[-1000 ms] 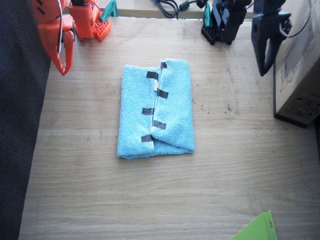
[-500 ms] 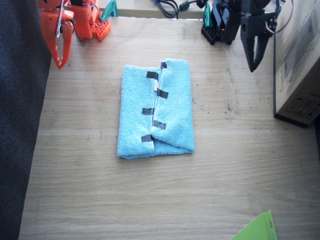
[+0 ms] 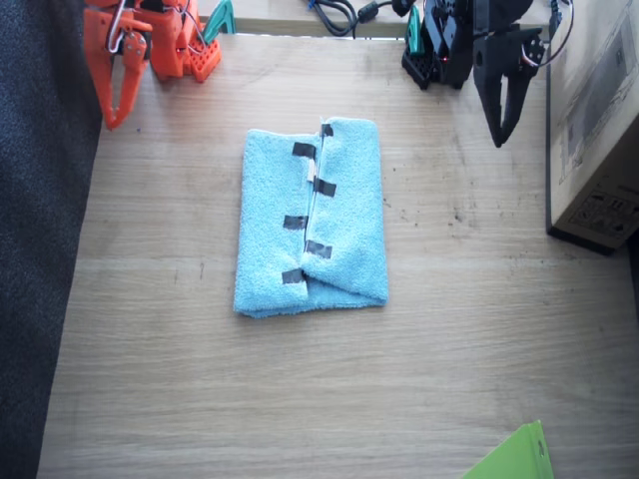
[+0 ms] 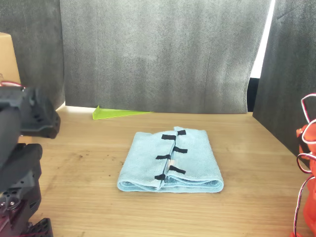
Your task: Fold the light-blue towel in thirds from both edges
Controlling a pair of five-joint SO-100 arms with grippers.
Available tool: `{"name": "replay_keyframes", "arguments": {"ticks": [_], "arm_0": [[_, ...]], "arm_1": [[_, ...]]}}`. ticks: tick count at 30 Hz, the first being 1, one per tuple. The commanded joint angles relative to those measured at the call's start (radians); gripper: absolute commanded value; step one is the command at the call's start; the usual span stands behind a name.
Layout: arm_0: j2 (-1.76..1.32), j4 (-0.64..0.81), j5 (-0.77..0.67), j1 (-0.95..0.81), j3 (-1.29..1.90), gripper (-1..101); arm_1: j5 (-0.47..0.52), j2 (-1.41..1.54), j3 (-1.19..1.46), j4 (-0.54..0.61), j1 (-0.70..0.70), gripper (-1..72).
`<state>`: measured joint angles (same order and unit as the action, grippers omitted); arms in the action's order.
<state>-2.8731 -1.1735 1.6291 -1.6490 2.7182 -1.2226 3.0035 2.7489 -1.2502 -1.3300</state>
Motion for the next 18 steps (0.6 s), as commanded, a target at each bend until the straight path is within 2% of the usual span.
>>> {"name": "replay_keyframes", "arguments": {"ticks": [1,3,7,18], "arm_0": [[-0.179,-0.055,0.002,0.000,0.041,0],[-0.302,-0.104,-0.003,-0.009,0.075,0],[-0.305,-0.106,-0.009,-0.020,0.074,0],[-0.305,-0.104,-0.009,-0.031,0.075,0]], "arm_1": [[-0.044,0.138,0.026,-0.060,0.005,-0.1],[-0.075,0.146,0.029,-0.061,0.017,-0.1],[-0.104,0.147,0.031,-0.055,0.037,-0.1],[-0.091,0.146,0.031,-0.055,0.003,-0.1]]}}
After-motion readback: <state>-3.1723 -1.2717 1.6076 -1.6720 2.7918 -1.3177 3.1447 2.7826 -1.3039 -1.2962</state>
